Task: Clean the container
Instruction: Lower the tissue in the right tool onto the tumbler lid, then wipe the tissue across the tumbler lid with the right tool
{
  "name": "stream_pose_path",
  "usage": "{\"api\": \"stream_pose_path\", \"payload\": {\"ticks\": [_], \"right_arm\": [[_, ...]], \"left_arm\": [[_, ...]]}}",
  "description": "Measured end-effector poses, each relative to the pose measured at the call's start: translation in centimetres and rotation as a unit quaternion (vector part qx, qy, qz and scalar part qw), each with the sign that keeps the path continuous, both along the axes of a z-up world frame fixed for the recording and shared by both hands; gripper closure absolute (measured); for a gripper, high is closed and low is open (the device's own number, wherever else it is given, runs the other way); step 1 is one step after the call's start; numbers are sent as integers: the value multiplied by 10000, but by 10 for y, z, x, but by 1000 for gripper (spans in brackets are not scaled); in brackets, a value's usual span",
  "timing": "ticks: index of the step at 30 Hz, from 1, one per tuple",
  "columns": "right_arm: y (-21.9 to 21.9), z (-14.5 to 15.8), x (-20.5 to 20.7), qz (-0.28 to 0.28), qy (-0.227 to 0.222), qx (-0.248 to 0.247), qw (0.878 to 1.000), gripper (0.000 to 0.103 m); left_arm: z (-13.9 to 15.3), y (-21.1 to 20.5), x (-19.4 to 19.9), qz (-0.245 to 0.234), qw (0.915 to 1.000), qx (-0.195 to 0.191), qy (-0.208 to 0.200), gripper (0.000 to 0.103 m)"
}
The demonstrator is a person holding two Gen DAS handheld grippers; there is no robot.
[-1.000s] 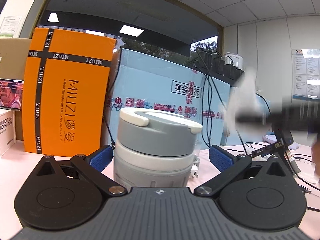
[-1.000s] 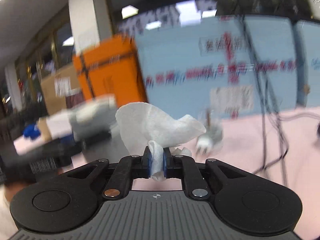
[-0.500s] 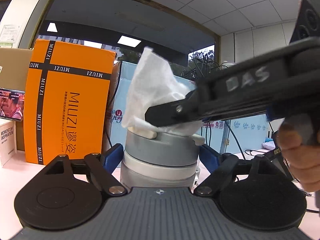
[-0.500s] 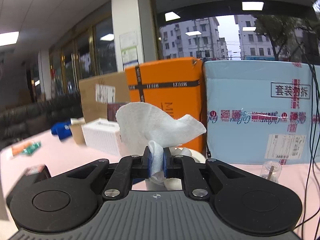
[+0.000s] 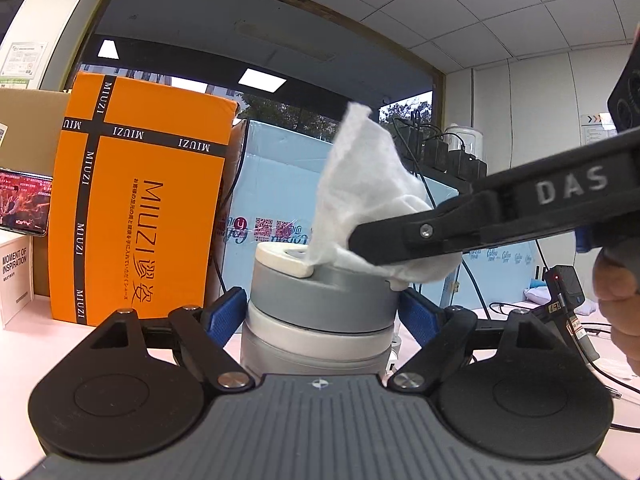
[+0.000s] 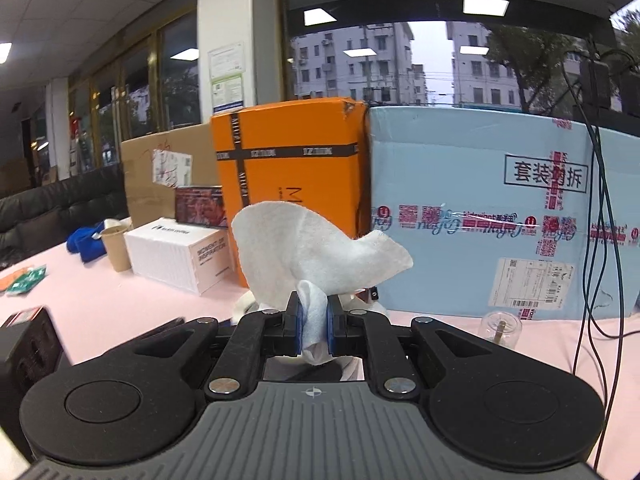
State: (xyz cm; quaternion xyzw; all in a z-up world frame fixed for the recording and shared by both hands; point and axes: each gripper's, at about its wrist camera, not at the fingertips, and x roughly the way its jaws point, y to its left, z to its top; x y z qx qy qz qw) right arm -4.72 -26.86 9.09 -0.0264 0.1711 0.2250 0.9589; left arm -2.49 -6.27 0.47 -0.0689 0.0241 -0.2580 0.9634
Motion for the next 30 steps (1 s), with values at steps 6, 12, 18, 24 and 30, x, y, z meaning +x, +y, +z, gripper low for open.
{"api": "stream_pose_path", "payload": {"ticks": [6,12,18,24,30], "right_arm": [[20,-2,3,360,-70,-88,9993,93],[28,0,33,253,78,112,9996,93],[12,1,31,-6,91,130,9999,93],[-5,-1,6,29,113,267,9996,92],[9,-3,-1,424,107,399,9982,92]], "left_arm": [[-1,-2,-2,21,10000,31,-29,22],[-1,-2,-2,6,10000,38,-30,22],[-1,-2,-1,1,10000,33,-26,22],[-1,-3,-1,20,10000,64,-66,22],[-1,-2,0,29,10000,48,-62,22]]}}
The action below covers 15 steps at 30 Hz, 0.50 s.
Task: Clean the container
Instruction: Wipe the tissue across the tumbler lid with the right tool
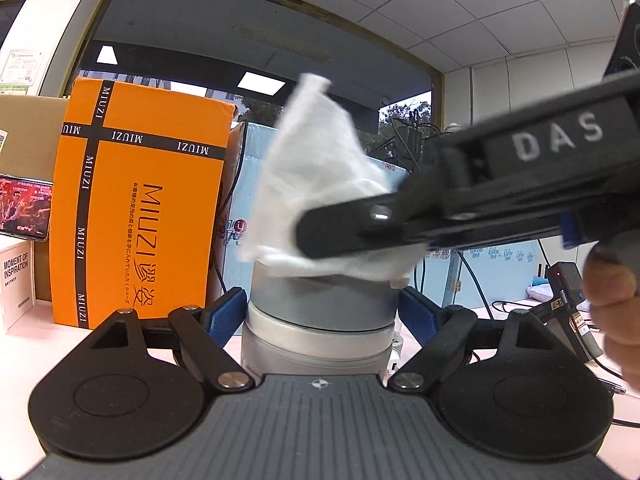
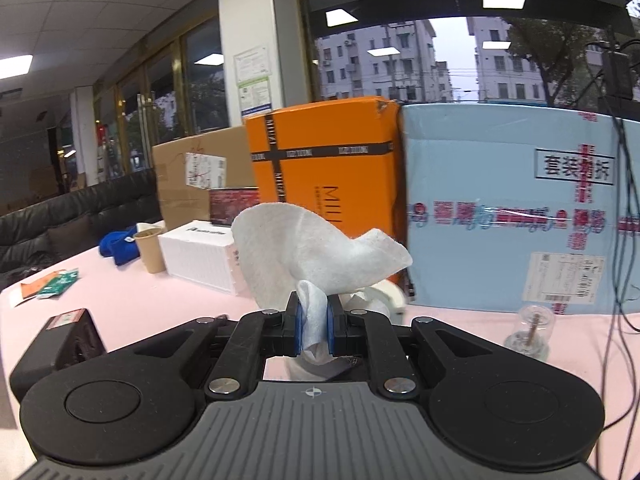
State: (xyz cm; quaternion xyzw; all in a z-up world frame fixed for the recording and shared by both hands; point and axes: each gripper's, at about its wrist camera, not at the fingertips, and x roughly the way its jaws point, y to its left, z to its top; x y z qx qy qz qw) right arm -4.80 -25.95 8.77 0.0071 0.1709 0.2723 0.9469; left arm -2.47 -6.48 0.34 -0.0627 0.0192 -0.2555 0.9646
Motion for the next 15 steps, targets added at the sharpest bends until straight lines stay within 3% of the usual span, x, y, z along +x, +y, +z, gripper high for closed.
{"api": "stream_pose_path", "payload": {"ticks": [6,15], "right_arm": [[10,-4,13,161,-57,242,9996,93],[-25,-12,32,-247,24,881,9958,93]], "left_arm": [[0,0,1,4,10000,17,-8,22],[-1,-2,1,5,10000,69,-35,22]]}}
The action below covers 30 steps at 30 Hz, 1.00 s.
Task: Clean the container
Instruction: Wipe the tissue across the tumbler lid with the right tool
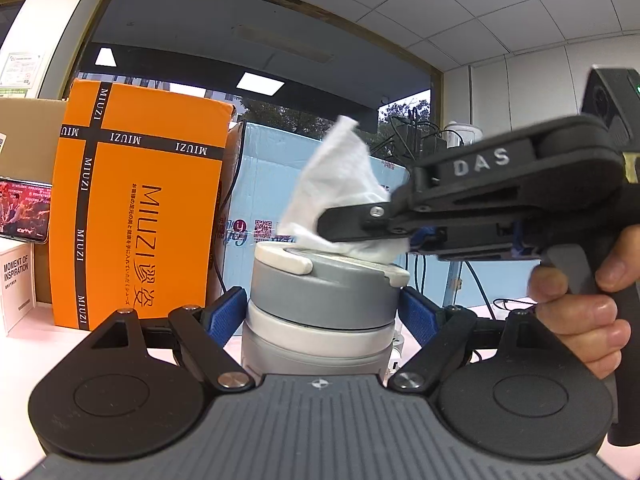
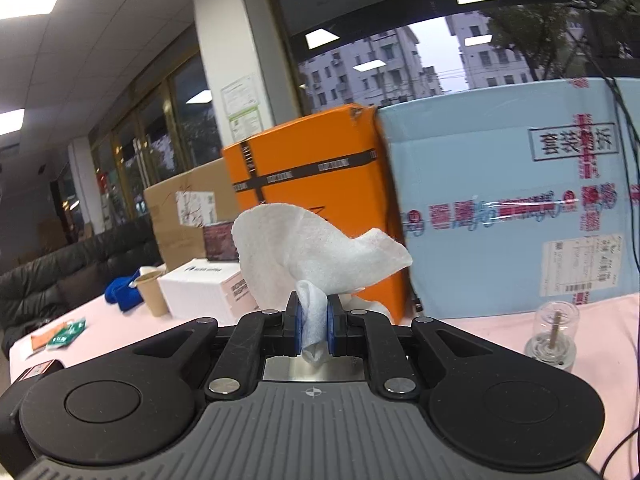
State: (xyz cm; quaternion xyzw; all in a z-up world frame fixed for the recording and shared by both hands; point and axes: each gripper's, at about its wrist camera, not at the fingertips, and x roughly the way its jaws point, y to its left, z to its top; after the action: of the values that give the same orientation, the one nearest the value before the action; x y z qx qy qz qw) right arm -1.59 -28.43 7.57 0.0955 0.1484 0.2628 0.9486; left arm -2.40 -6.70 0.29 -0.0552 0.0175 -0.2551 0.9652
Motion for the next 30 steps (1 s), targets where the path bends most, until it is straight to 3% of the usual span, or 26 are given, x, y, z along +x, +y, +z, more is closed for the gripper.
{"api": "stream_pose_path", "payload": {"ticks": [5,13,30], "right_arm": [[-15,-5,-12,-19,-88,155,9998,92],[-6,-3,-29,455,-107,58,9989,92],[0,3,-6,891,-178,-382,9951,92]], "left_arm": [[1,0,2,24,10000,32,-17,22],[1,0,3,73,10000,46,9,22],[1,-6,0,105,9998,181,-6,23]]}}
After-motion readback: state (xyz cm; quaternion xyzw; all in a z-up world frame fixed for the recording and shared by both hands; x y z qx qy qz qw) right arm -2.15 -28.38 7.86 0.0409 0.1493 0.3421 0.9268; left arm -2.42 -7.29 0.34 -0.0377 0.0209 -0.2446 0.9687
